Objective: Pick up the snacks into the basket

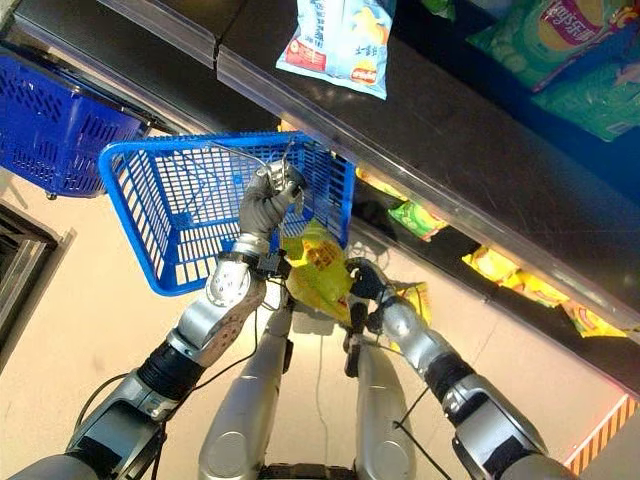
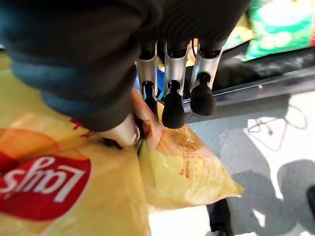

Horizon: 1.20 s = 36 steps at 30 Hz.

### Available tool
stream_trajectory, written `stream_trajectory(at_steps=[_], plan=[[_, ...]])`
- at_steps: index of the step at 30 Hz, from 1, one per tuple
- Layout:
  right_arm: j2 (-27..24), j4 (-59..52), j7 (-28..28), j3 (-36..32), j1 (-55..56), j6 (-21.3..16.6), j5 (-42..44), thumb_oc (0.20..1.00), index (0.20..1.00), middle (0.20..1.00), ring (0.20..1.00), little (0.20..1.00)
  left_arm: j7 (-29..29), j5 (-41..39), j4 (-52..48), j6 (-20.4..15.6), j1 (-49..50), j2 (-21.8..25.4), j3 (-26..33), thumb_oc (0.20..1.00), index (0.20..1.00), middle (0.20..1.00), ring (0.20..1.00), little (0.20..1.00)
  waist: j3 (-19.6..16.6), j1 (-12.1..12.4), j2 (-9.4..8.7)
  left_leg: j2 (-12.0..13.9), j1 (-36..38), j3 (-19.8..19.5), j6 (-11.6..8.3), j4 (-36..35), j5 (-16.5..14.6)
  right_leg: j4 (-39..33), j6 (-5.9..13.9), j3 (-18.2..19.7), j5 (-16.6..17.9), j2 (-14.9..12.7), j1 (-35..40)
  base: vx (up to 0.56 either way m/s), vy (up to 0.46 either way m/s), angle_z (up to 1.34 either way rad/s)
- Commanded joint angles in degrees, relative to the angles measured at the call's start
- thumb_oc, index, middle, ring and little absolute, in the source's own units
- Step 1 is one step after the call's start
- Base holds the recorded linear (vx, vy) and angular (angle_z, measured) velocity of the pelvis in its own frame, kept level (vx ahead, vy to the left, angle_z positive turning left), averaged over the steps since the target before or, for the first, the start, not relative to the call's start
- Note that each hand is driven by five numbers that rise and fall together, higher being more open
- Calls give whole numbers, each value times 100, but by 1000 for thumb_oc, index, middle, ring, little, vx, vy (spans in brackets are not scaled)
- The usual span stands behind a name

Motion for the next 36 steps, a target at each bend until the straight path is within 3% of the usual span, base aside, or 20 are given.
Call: stream_trajectory(at_steps=[1,11,21,22,24,25,26,36], plan=[[40,65,209,328,-121,30,-490,200,200,200,200,200,-401,153,-915,-758,-1335,-752,-80,200,200,200,200,200,-65,67,340,-234,132,-175,-15,236,-639,-921,490,1,689,-477,178,11,-10,10],[557,-230,-140,370,-760,119,-341,200,200,200,200,200,-382,2,-994,-744,-1326,-924,-303,200,200,200,200,200,-65,164,411,-256,126,-159,37,252,-657,-900,474,38,696,-469,140,2,-2,1],[668,-978,-581,234,-1681,278,-172,200,200,200,200,200,-392,-103,-804,-669,-1348,-862,-574,200,200,200,200,200,-65,227,423,-274,72,-132,65,302,-672,-888,451,51,711,-487,90,0,0,0],[923,-278,-666,123,-1846,153,109,200,200,200,200,200,-425,-175,-739,-666,-1376,-969,-720,200,200,200,200,200,-65,291,473,-298,69,-165,67,343,-693,-857,453,38,692,-504,104,0,0,0],[830,218,-835,63,-2038,161,189,200,200,200,200,200,-482,-288,-771,-690,-1398,-988,-868,200,200,200,200,200,-65,352,529,-317,57,-194,68,329,-665,-876,469,15,718,-517,122,-6,0,4],[429,-531,-673,174,-2109,270,20,200,200,200,200,200,-561,-311,-1002,-694,-1283,-755,-788,200,200,200,200,200,-65,365,500,-309,33,-196,63,325,-657,-848,472,17,710,-515,81,-8,14,14],[345,-605,-669,139,-2153,259,36,200,200,200,200,200,-594,-333,-992,-678,-1258,-747,-812,200,200,200,200,200,-65,367,481,-306,31,-190,65,323,-653,-847,472,22,720,-514,64,-10,21,20],[350,-335,-839,163,-2699,312,93,200,200,200,200,200,-709,-538,-866,-647,-1242,-874,-1079,200,200,200,200,200,-65,491,457,-354,-47,-225,86,412,-675,-825,469,37,730,-536,42,0,3,3]])
